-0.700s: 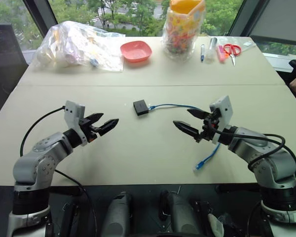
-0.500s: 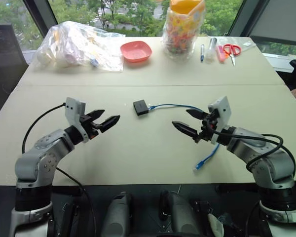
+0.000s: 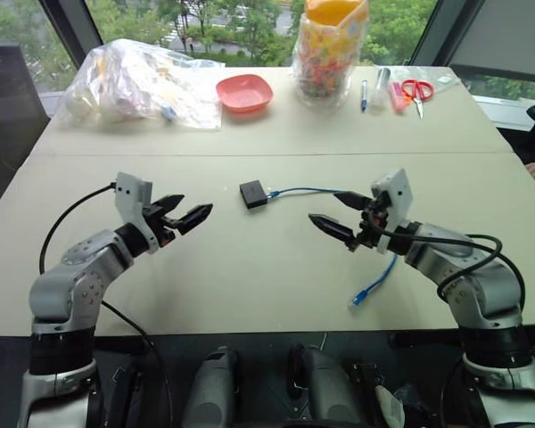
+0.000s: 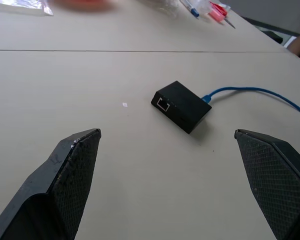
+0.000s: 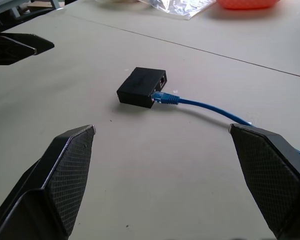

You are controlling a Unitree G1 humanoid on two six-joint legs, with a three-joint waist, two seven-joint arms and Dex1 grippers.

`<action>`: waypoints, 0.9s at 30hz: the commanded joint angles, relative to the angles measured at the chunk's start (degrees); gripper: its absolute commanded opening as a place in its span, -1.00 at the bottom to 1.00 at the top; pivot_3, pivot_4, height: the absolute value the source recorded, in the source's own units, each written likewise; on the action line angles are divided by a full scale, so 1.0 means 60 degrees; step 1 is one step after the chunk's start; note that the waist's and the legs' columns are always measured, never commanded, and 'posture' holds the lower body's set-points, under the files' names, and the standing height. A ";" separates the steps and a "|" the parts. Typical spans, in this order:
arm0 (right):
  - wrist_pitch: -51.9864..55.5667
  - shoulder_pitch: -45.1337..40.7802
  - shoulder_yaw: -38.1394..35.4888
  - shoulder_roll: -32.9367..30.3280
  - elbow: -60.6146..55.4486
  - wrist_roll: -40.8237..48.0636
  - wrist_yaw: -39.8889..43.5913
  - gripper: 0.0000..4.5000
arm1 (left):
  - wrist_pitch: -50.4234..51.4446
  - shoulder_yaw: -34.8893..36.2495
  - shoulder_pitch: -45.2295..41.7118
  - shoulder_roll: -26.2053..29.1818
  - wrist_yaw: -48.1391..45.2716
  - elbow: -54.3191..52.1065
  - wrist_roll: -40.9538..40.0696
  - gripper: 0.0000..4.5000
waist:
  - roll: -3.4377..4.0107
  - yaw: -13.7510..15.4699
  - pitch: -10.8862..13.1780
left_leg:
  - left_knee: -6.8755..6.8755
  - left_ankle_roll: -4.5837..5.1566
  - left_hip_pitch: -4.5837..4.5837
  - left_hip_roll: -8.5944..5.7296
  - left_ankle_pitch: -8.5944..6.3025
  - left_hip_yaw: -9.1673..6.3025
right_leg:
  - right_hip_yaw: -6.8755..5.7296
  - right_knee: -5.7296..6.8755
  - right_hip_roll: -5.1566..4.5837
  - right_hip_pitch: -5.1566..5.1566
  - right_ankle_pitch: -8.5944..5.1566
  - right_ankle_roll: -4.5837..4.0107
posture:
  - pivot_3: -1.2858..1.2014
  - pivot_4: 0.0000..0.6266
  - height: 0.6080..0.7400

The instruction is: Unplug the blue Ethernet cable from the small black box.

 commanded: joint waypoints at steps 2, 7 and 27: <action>-0.0478 -0.0384 -0.0024 -0.0124 0.0287 -0.0270 0.0353 1.00 | -0.0328 -0.0138 -0.0272 0.0296 -0.0433 0.0206 0.0198 0.99 | 0.0000 0.0005 0.0000 | 0.0000 0.0000 0.0000 0.0000 0.0000 0.0001 | 0.0000 -0.0001 0.0000 0.0001 0.0001 0.0001 | 0.03 -0.52 1.00; -0.2296 -0.2047 0.1407 0.0140 0.2767 -0.1880 0.1402 1.00 | 0.0013 -0.0564 -0.0547 0.1863 -0.2866 0.1006 -0.0047 0.99 | -0.0004 -0.0090 0.0003 | 0.0003 0.0000 0.0003 -0.0019 0.0000 0.0015 | 0.0001 0.0004 0.0006 -0.0006 0.0016 0.0011 | 0.03 -0.52 1.00; -0.6834 -0.8062 0.2840 0.3415 1.5381 -0.6426 0.3318 -0.07 | 0.1765 0.1979 0.2687 0.2263 -0.1315 -0.2611 -0.1820 1.00 | -0.0002 -0.0316 0.0001 | -0.0020 -0.0025 0.0094 0.0012 0.0010 0.0033 | 0.0030 0.0042 0.0001 0.0033 0.0021 0.0000 | 0.03 -0.52 1.00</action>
